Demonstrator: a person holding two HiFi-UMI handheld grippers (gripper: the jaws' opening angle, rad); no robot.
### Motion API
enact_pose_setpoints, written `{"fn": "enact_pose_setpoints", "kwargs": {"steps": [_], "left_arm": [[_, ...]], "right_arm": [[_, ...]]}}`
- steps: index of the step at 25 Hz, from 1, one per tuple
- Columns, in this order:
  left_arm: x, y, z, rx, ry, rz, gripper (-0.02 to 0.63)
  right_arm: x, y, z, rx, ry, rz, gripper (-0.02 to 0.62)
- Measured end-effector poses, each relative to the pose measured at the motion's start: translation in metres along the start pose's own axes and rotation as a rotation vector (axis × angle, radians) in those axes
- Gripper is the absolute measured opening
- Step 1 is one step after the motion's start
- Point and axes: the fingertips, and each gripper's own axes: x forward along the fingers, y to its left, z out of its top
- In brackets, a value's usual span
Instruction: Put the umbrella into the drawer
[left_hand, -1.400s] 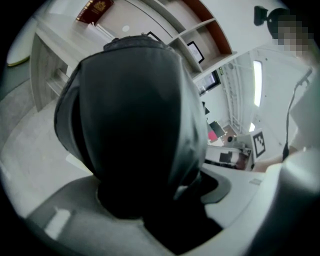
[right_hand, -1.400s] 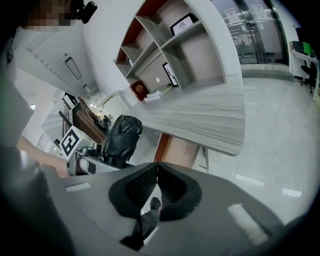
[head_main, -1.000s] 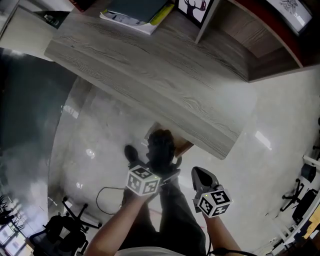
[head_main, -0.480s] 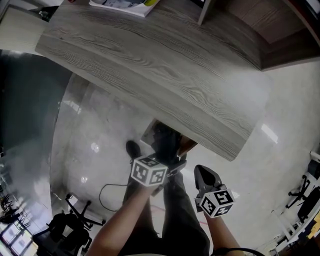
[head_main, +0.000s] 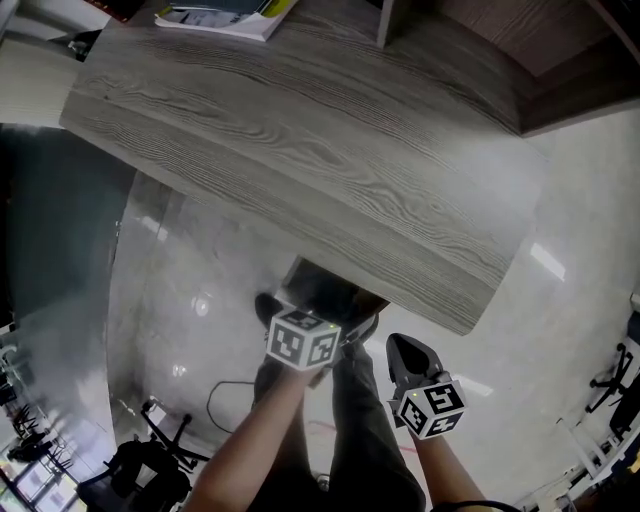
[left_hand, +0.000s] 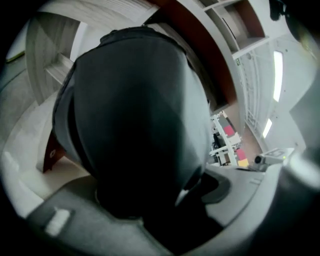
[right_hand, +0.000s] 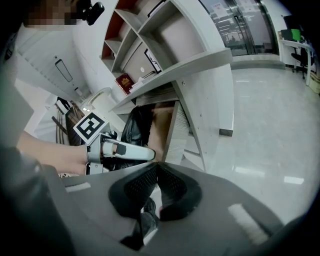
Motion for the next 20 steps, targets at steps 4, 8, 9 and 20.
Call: {"fn": "enact_pose_setpoints", "kwargs": {"steps": [4, 8, 9, 20], "left_arm": [[0.011, 0.000, 0.010, 0.049, 0.030, 0.023, 0.288], [0.021, -0.001, 0.014, 0.020, 0.035, 0.018, 0.285], [0.022, 0.000, 0.014, 0.008, 0.039, 0.015, 0.287], [0.024, 0.001, 0.009, -0.102, 0.150, -0.079, 0.282]], "right_arm": [[0.004, -0.009, 0.000, 0.016, -0.002, -0.008, 0.007], [0.007, -0.016, -0.002, 0.024, 0.003, -0.010, 0.006], [0.008, -0.017, -0.002, 0.027, 0.004, -0.010, 0.006], [0.012, -0.027, 0.001, 0.042, 0.006, -0.017, 0.006]]}}
